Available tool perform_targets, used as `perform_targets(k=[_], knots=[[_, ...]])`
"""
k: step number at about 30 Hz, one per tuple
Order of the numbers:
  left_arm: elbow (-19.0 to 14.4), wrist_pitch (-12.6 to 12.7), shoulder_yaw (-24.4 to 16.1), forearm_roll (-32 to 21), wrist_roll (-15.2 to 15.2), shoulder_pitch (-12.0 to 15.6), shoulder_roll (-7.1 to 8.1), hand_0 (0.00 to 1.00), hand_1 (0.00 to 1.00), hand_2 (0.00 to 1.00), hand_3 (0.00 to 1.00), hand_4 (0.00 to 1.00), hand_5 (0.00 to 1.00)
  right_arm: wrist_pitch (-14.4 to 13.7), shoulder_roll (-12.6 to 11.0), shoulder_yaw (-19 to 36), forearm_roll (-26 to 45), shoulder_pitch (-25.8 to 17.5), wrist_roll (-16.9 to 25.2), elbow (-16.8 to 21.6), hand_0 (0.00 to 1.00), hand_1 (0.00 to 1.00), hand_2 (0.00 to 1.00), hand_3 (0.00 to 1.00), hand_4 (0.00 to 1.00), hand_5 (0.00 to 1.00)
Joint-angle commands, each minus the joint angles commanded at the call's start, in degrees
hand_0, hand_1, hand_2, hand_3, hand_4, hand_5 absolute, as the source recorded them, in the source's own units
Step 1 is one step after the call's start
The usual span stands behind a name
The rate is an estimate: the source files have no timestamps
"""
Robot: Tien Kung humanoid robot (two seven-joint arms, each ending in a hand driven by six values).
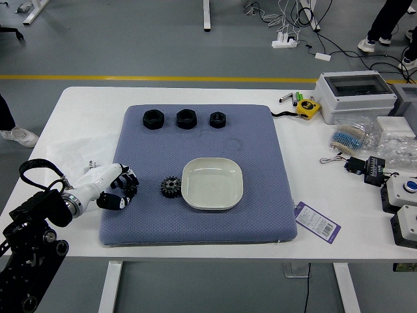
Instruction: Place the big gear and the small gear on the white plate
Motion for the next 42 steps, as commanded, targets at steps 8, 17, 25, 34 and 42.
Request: perform_targets(k=[8, 17, 25, 34, 42], knots=[[-0.3, -0.2, 0.2, -0.4, 0.0, 0.1, 0.02, 0.439, 0.522, 0.566, 0.539, 0.551, 0.002, -0.1, 0.0, 0.1, 0.0, -0.1, 0.0, 0.0, 0.638, 0.633, 0.722, 0.589, 0.845, 0.71], [-2.3, -0.1, -0.3, -1.1, 0.1, 0.2, 0.09, 0.425, 0.514, 0.564, 0.537, 0.524, 0.002, -0.2, 0.1, 0.3, -0.4, -0.2, -0.1, 0.0, 0.638, 0.633, 0.723, 0.589, 0.844, 0.709], [-4.1, 0.3, -0.6, -2.2, 0.2, 0.0, 0.02, 0.421, 0.51, 0.56, 0.536, 0.511, 0.002, -0.1, 0.0, 0.0, 0.0, -0.2, 0.0, 0.0, 0.638, 0.633, 0.722, 0.588, 0.843, 0.71], [-6.3, 2.4, 1.2, -4.5, -0.9, -1.5, -1.54, 0.416, 0.505, 0.554, 0.535, 0.477, 0.002, -0.1, 0.0, 0.0, 0.0, 0.0, 0.0, 0.0, 0.638, 0.634, 0.723, 0.588, 0.843, 0.709], [-3.9, 5.1, 9.1, -7.1, -2.9, -6.6, -2.89, 0.416, 0.505, 0.551, 0.536, 0.476, 0.002, -0.3, 0.0, 0.1, 0.0, 0.2, 0.1, 0.0, 0.638, 0.633, 0.723, 0.587, 0.843, 0.71]])
